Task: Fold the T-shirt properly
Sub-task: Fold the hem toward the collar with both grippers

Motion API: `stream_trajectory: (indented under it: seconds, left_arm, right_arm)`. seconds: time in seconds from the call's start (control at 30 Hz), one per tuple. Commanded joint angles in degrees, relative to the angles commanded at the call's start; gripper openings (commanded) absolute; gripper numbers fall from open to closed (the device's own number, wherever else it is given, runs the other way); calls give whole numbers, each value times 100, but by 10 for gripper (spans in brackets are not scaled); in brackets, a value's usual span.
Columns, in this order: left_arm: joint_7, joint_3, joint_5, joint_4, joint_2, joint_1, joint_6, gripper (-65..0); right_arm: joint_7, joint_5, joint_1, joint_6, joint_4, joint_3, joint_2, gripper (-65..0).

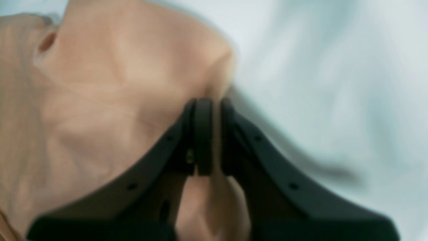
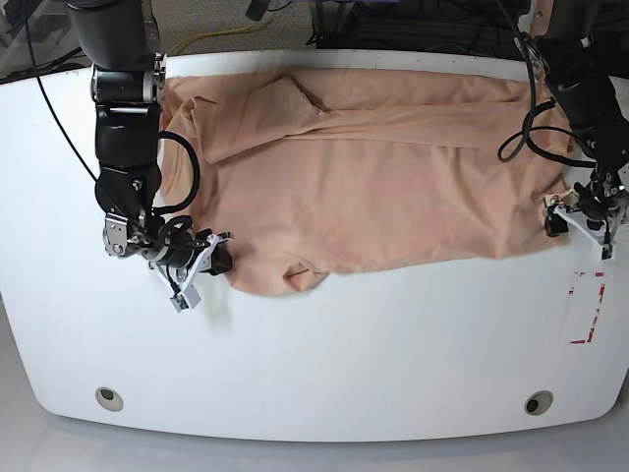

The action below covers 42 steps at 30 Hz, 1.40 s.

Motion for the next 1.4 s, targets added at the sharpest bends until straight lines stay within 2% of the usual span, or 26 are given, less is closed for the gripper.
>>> stream_trajectory:
  seconds: [0.23, 0.3, 0.4, 0.43, 0.53, 0.63, 0.7, 0.73, 0.93, 1.4]
  left_arm:
    - [0, 79, -9, -35, 88, -35, 0, -125]
    - [0, 79, 0, -35, 176, -35, 0, -149]
    - [-18, 79, 0, -35, 193, -35, 9, -282]
    - [-18, 79, 0, -35, 193, -35, 9, -363]
    - [-26, 79, 0, -35, 193, -44, 9, -518]
    - [-26, 79, 0, -9, 202, -44, 9, -614]
    - [-26, 79, -9, 26, 202, -44, 0, -650]
    - [-26, 79, -9, 105, 202, -88, -44, -650]
    - [0, 79, 0, 818, 202, -123, -721, -650]
    - [18, 62, 0, 1881, 167, 35, -809, -650]
  right_arm:
    - [0, 0, 0, 0, 0, 0, 0, -609]
    - [0, 0, 0, 0, 0, 0, 0, -609]
    - [0, 0, -9, 0, 9, 9, 0, -610]
    - [0, 0, -18, 0, 9, 9, 0, -612]
    - [0, 0, -18, 9, 9, 9, 0, -614]
    - [0, 0, -26, 44, 26, 9, 0, -620]
    - [0, 0, -26, 44, 44, 9, 0, -650]
    - [0, 0, -18, 44, 53, 9, 0, -650]
    - [-132, 9, -26, 35, 624, 9, 35, -650]
    - [-1301, 0, -237, 44, 2444, 53, 97, -650]
